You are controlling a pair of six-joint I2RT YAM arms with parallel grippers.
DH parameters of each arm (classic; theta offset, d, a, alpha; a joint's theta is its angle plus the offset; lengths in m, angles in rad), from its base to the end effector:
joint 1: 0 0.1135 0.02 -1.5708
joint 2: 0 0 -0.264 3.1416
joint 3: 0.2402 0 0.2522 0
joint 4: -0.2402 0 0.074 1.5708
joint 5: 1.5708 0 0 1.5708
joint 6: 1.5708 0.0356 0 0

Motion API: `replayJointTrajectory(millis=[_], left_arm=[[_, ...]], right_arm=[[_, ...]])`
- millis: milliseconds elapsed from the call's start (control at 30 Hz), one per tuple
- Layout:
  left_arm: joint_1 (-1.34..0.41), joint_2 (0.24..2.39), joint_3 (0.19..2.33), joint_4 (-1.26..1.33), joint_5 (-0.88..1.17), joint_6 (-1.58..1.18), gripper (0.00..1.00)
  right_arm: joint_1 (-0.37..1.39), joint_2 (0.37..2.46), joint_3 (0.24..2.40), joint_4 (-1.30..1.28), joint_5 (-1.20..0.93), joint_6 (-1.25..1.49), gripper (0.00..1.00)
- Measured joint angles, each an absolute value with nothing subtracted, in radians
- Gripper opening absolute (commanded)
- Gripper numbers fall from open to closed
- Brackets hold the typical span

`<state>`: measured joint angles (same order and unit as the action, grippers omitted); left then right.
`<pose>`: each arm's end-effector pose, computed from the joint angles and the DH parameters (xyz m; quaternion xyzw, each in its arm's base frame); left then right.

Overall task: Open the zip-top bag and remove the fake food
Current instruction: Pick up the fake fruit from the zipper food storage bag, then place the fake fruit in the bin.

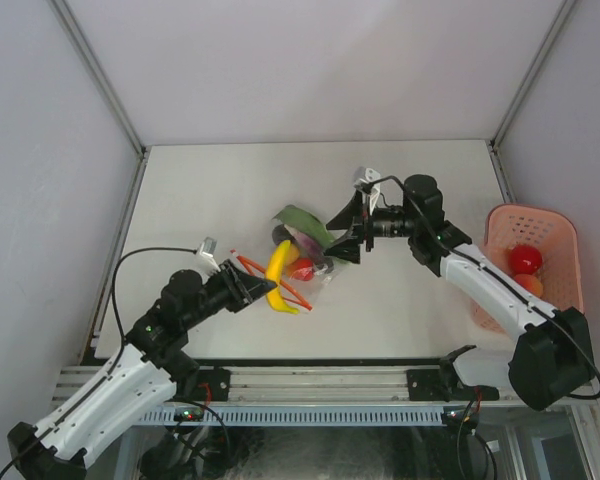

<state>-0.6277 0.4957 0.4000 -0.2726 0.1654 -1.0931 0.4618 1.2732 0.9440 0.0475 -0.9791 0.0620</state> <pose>0.1092 -0.0865 0.2361 -0.1440 0.8104 -0.4718 0.3160 0.2410 0.1530 0.3174 -0.4170 0.6353 0.5004 0.4149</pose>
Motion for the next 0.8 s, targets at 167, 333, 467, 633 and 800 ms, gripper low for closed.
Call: replayJointTrajectory(millis=[167,333,467,633,800], left_arm=[[-0.628,0.556,0.4,-0.037,0.175,-1.087,0.14],[-0.628,0.648,0.4,0.203,0.196,-1.075,0.15],[-0.628,0.704,0.4,0.337,0.2,-1.054,0.15],[-0.643,0.765,0.4,0.448,0.207,-1.028,0.15],[-0.68,0.83,0.4,0.535,0.207,-1.004,0.15]], right_arm=[[0.432,1.225,0.898,0.174,-1.076,0.186,0.89],[0.404,1.171,0.858,0.302,-1.118,0.307,0.92],[0.39,1.146,0.838,0.38,-1.126,0.383,0.94],[0.388,1.139,0.817,0.439,-1.123,0.458,0.94],[0.389,1.142,0.815,0.472,-1.1,0.515,0.95]])
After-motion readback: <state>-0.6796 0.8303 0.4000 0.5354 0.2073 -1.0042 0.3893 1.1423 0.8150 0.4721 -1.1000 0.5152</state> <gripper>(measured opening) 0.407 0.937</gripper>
